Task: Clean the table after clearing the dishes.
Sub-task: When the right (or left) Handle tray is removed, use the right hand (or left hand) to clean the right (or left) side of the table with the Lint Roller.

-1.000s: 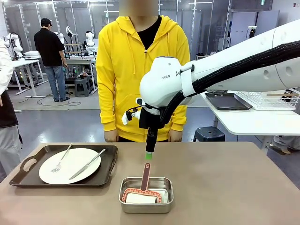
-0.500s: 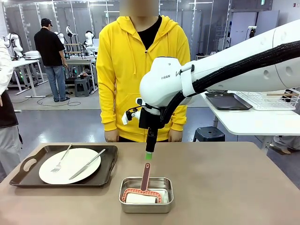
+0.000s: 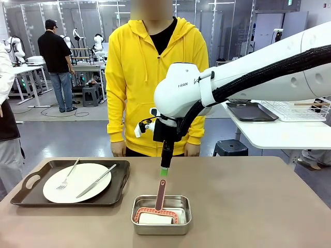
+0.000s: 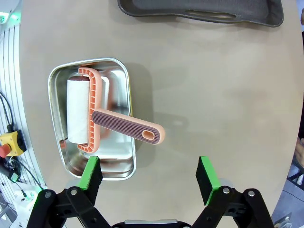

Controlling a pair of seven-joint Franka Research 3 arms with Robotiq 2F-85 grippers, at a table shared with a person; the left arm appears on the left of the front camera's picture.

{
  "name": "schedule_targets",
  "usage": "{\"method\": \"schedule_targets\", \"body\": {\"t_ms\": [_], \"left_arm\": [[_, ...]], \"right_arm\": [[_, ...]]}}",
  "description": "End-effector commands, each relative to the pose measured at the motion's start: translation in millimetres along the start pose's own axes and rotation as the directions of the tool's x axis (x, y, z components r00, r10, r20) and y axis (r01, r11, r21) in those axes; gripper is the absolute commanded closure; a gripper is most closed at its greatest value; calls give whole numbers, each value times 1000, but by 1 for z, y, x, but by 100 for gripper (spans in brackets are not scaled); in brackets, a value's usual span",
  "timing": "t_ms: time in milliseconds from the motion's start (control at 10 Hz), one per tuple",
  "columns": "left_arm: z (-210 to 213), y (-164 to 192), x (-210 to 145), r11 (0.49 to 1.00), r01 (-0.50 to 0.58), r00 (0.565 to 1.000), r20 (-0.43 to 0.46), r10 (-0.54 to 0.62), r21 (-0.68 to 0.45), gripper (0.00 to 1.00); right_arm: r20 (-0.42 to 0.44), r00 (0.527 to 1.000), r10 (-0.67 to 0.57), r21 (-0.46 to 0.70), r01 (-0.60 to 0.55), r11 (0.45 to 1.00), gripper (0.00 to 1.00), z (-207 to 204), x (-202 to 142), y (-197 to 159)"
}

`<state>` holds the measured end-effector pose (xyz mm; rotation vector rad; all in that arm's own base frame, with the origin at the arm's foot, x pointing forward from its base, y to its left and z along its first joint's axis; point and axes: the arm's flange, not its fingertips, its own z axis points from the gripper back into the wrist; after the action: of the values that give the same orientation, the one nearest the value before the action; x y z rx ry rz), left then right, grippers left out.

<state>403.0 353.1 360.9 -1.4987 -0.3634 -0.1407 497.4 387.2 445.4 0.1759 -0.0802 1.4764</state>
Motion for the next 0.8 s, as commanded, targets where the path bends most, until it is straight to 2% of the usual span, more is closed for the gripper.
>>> {"method": "schedule_targets", "body": {"t_ms": [0, 100, 200, 300, 500, 600, 700], "left_arm": [[1, -2, -4, 1000, 2, 1000, -1, -2, 8, 0], [1, -2, -4, 1000, 2, 1000, -1, -2, 8, 0], [1, -2, -4, 1000, 2, 1000, -1, -2, 8, 0], [1, -2, -4, 1000, 2, 1000, -1, -2, 8, 0], [1, -2, -4, 1000, 2, 1000, -1, -2, 8, 0], [1, -2, -4, 1000, 2, 1000, -1, -2, 8, 0], [1, -2, -4, 1000, 2, 1000, -1, -2, 8, 0]], "right_arm": [[101, 993, -67, 53, 62, 997, 0, 17, -1, -4], [252, 951, -177, 194, 130, 972, 0, 35, -13, -10], [303, 902, -308, 268, 230, 936, 0, 44, -35, -18], [373, 849, -374, 395, 220, 892, 0, 50, -56, -19], [443, 708, -550, 563, 258, 785, 0, 32, -115, -27], [478, 619, -623, 648, 230, 726, 0, 31, -158, -32], [479, 548, -686, 716, 208, 667, 0, 26, -192, -34]]}}
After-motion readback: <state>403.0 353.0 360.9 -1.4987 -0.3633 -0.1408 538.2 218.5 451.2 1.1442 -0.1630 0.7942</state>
